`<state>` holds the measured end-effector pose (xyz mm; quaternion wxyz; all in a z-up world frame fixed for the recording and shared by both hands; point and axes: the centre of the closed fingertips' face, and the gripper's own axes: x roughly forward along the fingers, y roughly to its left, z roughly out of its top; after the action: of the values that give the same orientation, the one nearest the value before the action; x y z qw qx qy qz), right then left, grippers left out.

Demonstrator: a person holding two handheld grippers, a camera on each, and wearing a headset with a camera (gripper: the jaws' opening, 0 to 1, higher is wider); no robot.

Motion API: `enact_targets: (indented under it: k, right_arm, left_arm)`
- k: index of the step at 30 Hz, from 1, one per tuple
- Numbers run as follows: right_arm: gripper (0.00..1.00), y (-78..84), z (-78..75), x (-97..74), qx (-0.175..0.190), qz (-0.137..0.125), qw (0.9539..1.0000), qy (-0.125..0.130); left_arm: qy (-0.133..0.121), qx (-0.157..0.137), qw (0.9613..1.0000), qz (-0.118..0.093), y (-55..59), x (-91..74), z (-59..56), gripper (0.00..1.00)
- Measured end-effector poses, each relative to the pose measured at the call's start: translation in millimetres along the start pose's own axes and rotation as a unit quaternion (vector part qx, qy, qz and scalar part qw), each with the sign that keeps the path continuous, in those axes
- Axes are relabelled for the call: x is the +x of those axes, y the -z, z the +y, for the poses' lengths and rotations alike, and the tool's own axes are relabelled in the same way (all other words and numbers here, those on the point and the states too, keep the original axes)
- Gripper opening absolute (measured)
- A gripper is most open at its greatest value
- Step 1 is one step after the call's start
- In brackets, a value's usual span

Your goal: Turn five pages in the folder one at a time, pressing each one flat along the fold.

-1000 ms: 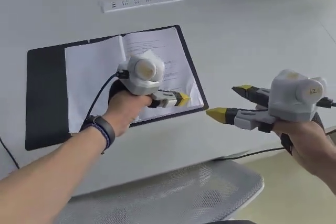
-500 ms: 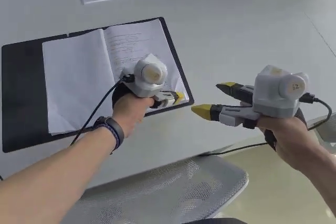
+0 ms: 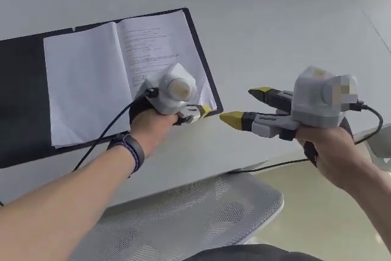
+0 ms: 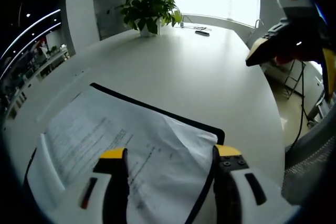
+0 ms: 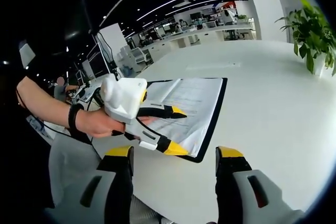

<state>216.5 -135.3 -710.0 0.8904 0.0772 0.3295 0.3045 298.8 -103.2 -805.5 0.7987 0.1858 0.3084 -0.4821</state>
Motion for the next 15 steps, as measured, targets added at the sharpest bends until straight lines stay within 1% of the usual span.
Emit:
enact_targets:
  k: [7, 15]
  right_arm:
    - [0.60, 1.6, -1.1, 4.4, 0.002, 0.002, 1.0000, -0.008]
    - [0.57, -2.9, -6.7, 14.4, 0.004, 0.000, 0.9999, -0.015]
  left_arm:
    - [0.008, 0.001, 1.0000, -0.003, -0.9, -2.3, 0.4, 0.64]
    - [0.014, -0.003, 0.9999, -0.003, -1.0, -4.7, 0.8, 0.62]
